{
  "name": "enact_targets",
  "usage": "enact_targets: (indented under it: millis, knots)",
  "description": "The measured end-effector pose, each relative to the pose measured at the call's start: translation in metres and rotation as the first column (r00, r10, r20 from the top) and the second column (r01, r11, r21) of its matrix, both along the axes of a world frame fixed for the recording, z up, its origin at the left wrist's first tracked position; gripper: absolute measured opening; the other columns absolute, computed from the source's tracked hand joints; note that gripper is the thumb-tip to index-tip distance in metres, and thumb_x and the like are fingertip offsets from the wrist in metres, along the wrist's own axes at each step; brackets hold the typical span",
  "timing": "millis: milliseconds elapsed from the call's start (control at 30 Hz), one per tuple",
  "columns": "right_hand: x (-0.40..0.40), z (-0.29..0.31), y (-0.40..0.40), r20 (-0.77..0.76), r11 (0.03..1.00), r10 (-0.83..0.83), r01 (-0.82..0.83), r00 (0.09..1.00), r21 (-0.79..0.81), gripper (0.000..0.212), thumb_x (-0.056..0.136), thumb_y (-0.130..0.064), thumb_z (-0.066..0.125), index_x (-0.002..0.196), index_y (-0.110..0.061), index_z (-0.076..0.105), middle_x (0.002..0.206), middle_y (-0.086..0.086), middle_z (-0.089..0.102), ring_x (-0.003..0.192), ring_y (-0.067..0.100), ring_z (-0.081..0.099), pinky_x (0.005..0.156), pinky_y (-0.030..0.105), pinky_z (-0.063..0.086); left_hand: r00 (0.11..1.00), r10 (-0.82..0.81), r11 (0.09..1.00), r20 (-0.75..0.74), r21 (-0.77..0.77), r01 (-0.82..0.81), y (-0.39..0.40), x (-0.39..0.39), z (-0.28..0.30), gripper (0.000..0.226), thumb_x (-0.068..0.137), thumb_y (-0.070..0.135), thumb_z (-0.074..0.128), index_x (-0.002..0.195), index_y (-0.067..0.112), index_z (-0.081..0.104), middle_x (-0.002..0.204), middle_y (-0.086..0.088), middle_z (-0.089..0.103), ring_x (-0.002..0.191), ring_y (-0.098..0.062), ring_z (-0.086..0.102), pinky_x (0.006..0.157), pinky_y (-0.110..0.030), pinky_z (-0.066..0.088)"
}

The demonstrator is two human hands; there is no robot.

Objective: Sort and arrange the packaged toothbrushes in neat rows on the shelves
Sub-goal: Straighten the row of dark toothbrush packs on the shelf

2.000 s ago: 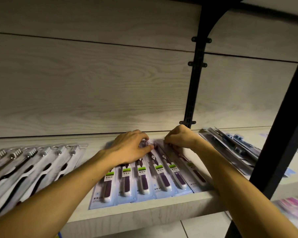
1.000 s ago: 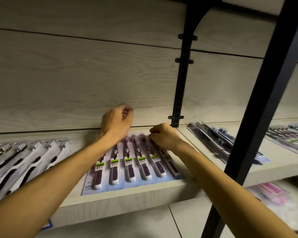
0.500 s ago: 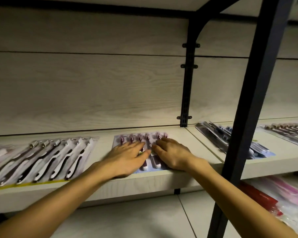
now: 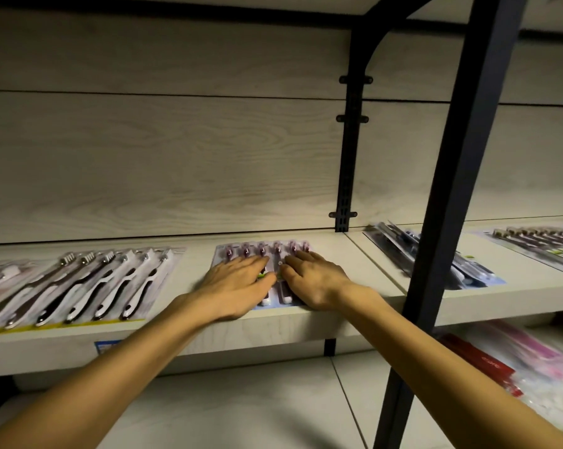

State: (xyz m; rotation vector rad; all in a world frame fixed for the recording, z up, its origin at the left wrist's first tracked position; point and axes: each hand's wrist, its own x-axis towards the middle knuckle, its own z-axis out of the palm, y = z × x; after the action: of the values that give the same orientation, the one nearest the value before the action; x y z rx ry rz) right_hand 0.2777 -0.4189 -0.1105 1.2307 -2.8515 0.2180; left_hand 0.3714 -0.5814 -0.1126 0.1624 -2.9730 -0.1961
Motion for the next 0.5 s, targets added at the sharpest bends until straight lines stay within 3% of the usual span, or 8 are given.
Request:
enact_targets:
  millis: [100, 200, 267, 333, 433, 500]
  knots:
    - [0.003, 0.003, 0.002, -0.007, 1.0, -0.026, 0.026, 1.0, -0.015, 0.058, 0.103, -0.05, 0.015, 0.148, -0.023, 0.038, 0.163, 0.009, 0.024, 0.15, 0.031, 0.021, 0.119, 0.051, 0.026, 1.0, -0.014, 0.999, 0.002, -0.04, 0.014, 0.002, 0.004, 0.002, 0.058, 0.103, 0.054, 0.014, 0.154, 0.031, 0.031, 0.162, 0.007, 0.03, 0.149, -0.015, 0.027, 0.12, -0.042, 0.018]
    - [0.011, 0.007, 0.01, 0.007, 0.999, -0.02, 0.02, 1.0, 0.034, 0.067, 0.102, -0.058, 0.014, 0.16, -0.025, 0.011, 0.168, 0.007, -0.004, 0.154, 0.033, -0.006, 0.123, 0.055, 0.01, 0.998, -0.016, 0.998, -0.065, -0.063, 0.012, 0.01, 0.013, 0.001, 0.058, 0.105, 0.052, 0.015, 0.157, 0.03, 0.025, 0.165, 0.007, 0.022, 0.153, -0.011, 0.015, 0.125, -0.039, 0.003]
    - [0.024, 0.004, 0.024, 0.027, 1.0, 0.019, -0.02, 0.999, 0.013, 0.071, 0.102, -0.061, 0.013, 0.16, -0.023, -0.002, 0.167, 0.008, -0.013, 0.153, 0.031, -0.013, 0.124, 0.055, 0.004, 0.993, -0.01, 0.998, -0.115, -0.063, 0.002, 0.023, 0.029, -0.005, 0.06, 0.106, 0.051, 0.018, 0.16, 0.027, 0.017, 0.167, 0.006, 0.013, 0.154, -0.008, 0.004, 0.123, -0.03, -0.009]
    - [0.042, -0.002, 0.051, -0.02, 0.995, 0.087, -0.088, 0.996, -0.052, 0.073, 0.102, -0.06, 0.011, 0.16, -0.02, -0.004, 0.167, 0.009, -0.008, 0.154, 0.029, -0.006, 0.125, 0.051, 0.006, 0.986, -0.009, 1.0, -0.169, -0.03, 0.004, 0.043, 0.049, -0.014, 0.062, 0.105, 0.05, 0.023, 0.161, 0.025, 0.013, 0.168, 0.006, 0.01, 0.154, -0.007, 0.002, 0.12, -0.023, -0.007]
    - [0.066, -0.017, 0.112, -0.201, 0.983, 0.149, -0.168, 0.968, -0.078, 0.067, 0.104, -0.052, 0.02, 0.159, -0.016, 0.011, 0.167, 0.009, 0.012, 0.153, 0.027, 0.014, 0.123, 0.043, 0.012, 0.979, 0.031, 1.0, -0.199, 0.007, -0.03, 0.084, 0.076, -0.022, 0.067, 0.104, 0.052, 0.03, 0.16, 0.019, 0.016, 0.168, 0.002, 0.011, 0.154, -0.012, 0.009, 0.119, -0.022, 0.002]
    - [0.075, -0.024, 0.154, -0.297, 0.974, 0.201, -0.222, 0.933, -0.036, 0.068, 0.104, -0.046, 0.031, 0.159, -0.014, 0.01, 0.167, 0.011, 0.012, 0.153, 0.027, 0.013, 0.124, 0.039, 0.008, 0.979, 0.062, 0.996, -0.193, -0.045, -0.072, 0.12, 0.087, -0.027, 0.07, 0.103, 0.055, 0.03, 0.16, 0.018, 0.014, 0.168, -0.001, 0.009, 0.154, -0.015, 0.008, 0.121, -0.025, 0.003]
